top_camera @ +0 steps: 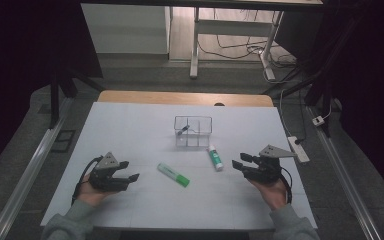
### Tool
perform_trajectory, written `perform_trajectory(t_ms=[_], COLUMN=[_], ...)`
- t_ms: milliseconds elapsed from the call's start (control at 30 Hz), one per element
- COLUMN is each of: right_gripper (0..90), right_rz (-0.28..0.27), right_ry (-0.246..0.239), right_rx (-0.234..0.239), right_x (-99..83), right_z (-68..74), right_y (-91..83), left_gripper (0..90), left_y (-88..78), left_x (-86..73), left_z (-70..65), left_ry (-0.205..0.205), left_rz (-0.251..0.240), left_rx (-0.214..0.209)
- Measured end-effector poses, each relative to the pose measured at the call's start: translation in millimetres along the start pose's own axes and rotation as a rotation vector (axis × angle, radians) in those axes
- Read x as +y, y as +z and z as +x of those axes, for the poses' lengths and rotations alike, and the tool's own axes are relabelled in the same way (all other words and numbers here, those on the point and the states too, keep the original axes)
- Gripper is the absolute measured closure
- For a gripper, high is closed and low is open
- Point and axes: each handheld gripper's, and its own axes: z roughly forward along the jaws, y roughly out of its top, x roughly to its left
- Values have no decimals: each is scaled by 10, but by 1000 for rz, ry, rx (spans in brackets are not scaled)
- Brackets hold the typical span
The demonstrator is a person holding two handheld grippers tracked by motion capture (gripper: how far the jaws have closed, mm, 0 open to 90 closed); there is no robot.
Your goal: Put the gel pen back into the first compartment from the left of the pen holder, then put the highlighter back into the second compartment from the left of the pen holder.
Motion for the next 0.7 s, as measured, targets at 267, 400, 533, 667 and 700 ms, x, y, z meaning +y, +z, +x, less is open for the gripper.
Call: perform_trajectory(t_ms=[267,400,533,667,700], right_gripper=[473,461,446,433,430], right_rz=[12,20,29,40,42], right_ry=[-10,-19,-29,-49,-51], right_rx=[-5,-8,-13,-18,-19], right_x=[-57,-77,-103,-111,-111], right_z=[16,20,31,43,46], right_y=[-32,-35,-33,-28,-29], left_gripper=[351,350,349,347,345], left_y=[5,4,2,7,11], left_x=[14,35,60,101,115], left_z=[0,2,-2,-12,-13], left_ry=[13,24,41,63,68], left_rz=[2,3,7,12,14], left_rx=[-4,-9,-16,-24,-31])
